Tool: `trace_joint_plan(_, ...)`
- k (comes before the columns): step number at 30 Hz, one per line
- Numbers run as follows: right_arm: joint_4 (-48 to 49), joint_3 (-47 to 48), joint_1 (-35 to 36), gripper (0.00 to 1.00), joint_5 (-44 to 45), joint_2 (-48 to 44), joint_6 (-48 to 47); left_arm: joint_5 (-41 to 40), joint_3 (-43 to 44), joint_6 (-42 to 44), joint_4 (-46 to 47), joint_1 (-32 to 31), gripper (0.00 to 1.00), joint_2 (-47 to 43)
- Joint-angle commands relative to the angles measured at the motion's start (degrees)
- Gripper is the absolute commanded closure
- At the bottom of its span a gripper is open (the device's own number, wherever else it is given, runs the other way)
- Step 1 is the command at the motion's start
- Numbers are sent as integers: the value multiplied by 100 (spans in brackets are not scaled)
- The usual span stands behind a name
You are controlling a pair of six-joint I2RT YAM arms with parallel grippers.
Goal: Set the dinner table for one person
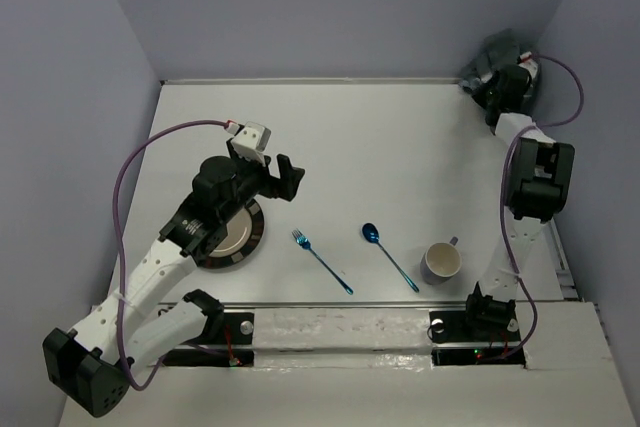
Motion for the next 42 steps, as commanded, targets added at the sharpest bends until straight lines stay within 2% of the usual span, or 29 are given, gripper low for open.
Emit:
trace_joint_plan(1, 464, -63, 1122, 100, -733, -881, -598, 65, -13, 82, 272, 24, 1, -228)
trace_joint_plan(5, 105, 68, 1992, 99, -733, -715, -625, 65, -21, 56, 272, 32, 1, -263)
trace_joint_plan(6, -97, 138, 2150, 86, -794, -628, -625, 65, -13, 39, 272, 32, 1, -254)
trace_joint_plan(7, -255, 347, 2404, 56, -934, -531, -660, 56, -13, 30, 272, 32, 1, -254)
trace_joint_plan(11, -757, 298, 2653, 18, -1119, -669, -669, -102, -21, -23, 272, 32, 1, -272)
trace_joint_plan(16, -819, -475, 2653, 21, -752, -1671, -949, -173, -4, -137, 263, 111, 1, -202)
trace_joint_plan(20, -995, -1143, 2452, 41, 30, -2234, -1179, 12, 40, -234, 298, 226, 1, -140)
trace_joint_plan(22, -1039, -1600, 2109, 57, 75, -2427, -969, 30, 14, -243, 307, 261, 1, -148)
trace_joint_plan(23, -1048, -1767, 2012, 57, 127, -2489, -924, 12, 14, -243, 307, 252, 1, -140)
trace_joint_plan(24, -1048, -2073, 1846, 56, 380, -2551, -907, -5, -4, -251, 307, 261, 1, -122)
trace_joint_plan(26, -1048, -2321, 1678, 39, 803, -2762, -854, 3, 5, -278, 307, 261, 1, -70)
trace_joint_plan(27, -1057, -2470, 1477, 26, 918, -2797, -801, 64, 5, -304, 324, 261, 1, 0)
trace_joint_plan(30, -1057, -2647, 1177, 15, 805, -2877, -626, 144, 40, -313, 333, 261, 1, 97)
trace_joint_plan(32, -1057, -2674, 941, 11, 500, -2772, -520, 135, 40, -304, 342, 261, 1, 115)
trace_joint_plan(36, -715, -2482, 764, 11, -284, -2298, -511, 153, 14, -278, 351, 261, 1, 124)
trace_joint_plan(42, -433, -1929, 702, 17, -785, -1709, -432, 240, 5, -260, 360, 270, 1, 185)
